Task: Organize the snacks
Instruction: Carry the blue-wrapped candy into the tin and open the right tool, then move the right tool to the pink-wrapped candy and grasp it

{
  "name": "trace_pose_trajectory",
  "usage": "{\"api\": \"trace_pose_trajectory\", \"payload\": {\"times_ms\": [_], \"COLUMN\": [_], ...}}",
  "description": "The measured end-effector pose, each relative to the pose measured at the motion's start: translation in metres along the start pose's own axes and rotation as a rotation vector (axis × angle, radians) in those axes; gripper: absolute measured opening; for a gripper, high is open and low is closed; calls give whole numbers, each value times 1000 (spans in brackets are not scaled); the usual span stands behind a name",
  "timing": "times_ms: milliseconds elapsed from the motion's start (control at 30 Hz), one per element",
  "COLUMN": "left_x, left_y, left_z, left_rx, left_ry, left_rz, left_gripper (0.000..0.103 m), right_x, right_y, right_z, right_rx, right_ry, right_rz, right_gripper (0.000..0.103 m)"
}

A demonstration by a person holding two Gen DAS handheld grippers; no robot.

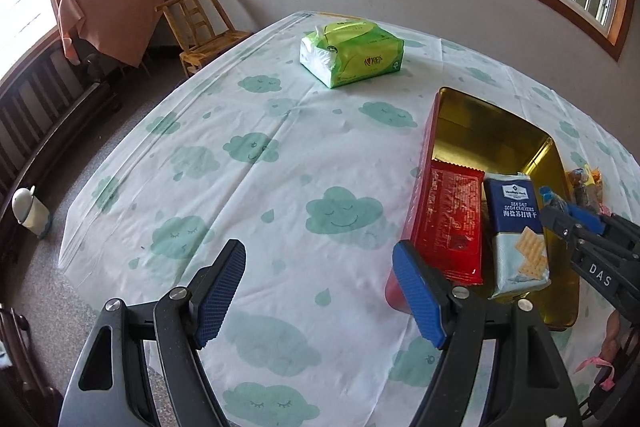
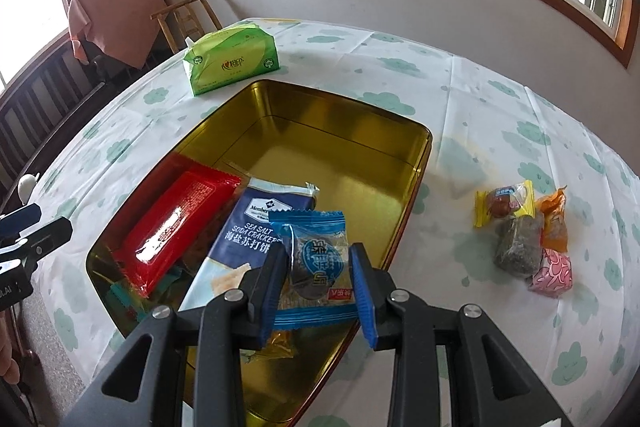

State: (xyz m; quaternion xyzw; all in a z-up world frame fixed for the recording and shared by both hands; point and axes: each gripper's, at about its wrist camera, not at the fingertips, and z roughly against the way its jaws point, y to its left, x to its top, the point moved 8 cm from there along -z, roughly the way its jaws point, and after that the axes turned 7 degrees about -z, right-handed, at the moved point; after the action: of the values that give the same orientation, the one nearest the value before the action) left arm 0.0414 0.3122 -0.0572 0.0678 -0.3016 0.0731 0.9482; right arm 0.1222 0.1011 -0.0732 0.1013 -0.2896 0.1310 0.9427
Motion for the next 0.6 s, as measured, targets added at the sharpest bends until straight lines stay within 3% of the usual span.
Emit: {"api": "trace_pose_trajectory", "payload": {"times_ms": [167, 267, 600], "left_x": [0, 0, 3], "left_y": [-6, -10, -34], "left_z": [0, 0, 3], "left_rx": [-7, -10, -37], "left_ry": [3, 3, -5], "left_rz": [-8, -18, -49], "left_gripper": [73, 73, 73], "right_x": [2, 2, 2], "right_y": [2, 2, -19], "right_z": [3, 6, 31], "right_rx": [12, 15, 37], "right_ry": [-8, -15, -64], "right_rz": [9, 12, -24], "right_gripper": [35, 47, 48]}}
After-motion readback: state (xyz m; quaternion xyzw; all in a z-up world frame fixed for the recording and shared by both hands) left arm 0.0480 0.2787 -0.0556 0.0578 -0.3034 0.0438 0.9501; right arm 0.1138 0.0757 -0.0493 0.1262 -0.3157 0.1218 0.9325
